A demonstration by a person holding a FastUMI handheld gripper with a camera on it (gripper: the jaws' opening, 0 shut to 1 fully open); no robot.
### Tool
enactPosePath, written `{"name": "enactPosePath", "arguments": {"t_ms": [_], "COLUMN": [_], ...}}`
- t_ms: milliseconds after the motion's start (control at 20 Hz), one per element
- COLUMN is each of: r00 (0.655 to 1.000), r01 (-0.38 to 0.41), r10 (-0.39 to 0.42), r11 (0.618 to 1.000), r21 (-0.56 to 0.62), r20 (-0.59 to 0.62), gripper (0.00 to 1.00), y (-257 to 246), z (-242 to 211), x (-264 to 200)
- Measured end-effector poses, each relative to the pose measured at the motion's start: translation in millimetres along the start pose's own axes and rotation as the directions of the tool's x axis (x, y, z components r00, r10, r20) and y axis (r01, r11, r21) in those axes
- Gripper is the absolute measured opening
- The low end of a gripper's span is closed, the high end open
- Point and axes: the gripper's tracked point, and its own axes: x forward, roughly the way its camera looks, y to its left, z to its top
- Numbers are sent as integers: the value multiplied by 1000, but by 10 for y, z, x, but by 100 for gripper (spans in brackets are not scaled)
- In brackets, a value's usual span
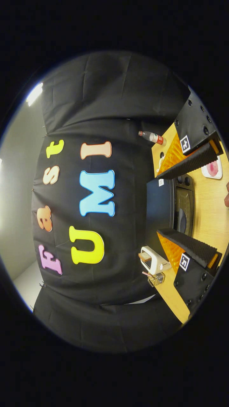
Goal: Open the toaster oven, put the food inside, and close the toaster oven door.
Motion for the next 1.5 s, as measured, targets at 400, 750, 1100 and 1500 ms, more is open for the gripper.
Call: {"name": "enactPosePath", "arguments": {"t_ms": [400, 750, 1100, 1500], "r00": [1000, 991, 972, 954], "r01": [-5, -52, -52, -53], "r10": [4, 46, 45, 44], "r11": [1000, 998, 998, 998], "r21": [-30, -39, -27, -23], "r20": [-29, -124, -229, -296], "gripper": [98, 98, 98, 99], "y": [176, 385, 507, 546], "z": [-122, -537, -990, -1289], "x": [511, 901, 1182, 1331]}}
